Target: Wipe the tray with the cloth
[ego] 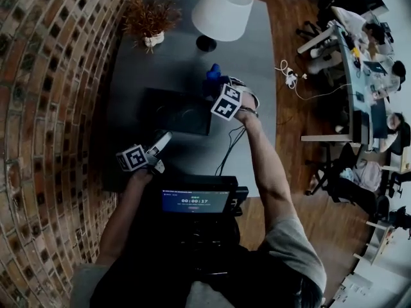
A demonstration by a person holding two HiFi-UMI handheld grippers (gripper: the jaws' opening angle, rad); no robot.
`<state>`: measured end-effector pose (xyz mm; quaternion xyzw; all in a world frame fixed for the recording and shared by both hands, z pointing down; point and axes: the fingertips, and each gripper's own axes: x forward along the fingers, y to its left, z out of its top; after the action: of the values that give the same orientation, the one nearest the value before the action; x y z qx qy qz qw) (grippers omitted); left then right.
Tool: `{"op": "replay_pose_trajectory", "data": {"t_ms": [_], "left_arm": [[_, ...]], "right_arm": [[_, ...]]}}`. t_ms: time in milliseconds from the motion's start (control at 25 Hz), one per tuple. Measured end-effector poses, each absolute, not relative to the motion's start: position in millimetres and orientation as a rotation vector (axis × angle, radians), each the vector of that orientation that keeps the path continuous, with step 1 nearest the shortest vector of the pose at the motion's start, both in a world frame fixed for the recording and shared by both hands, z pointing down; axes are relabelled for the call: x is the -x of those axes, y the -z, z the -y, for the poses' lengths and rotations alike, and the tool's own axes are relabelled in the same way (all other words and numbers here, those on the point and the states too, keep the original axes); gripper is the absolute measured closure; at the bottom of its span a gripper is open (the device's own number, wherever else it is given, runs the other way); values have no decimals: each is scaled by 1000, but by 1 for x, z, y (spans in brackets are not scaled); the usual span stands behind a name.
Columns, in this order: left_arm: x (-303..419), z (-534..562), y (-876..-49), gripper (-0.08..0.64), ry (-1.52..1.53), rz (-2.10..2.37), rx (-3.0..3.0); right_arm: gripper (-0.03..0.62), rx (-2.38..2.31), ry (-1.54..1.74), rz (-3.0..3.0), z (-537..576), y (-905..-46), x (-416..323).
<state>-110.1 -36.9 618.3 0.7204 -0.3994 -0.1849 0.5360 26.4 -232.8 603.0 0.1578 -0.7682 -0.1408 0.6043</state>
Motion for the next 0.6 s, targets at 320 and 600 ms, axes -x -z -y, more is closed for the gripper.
{"op": "replay_pose_trajectory", "data": {"t_ms": [320,600], "left_arm": [[127,52,-620,221,423,974,-1727],[151,131,-624,196,300,989,-1828]], "right_arm": [[430,61,19,1651,200,-675,-15],[426,-3,-259,1867,74,-679,-22]]}}
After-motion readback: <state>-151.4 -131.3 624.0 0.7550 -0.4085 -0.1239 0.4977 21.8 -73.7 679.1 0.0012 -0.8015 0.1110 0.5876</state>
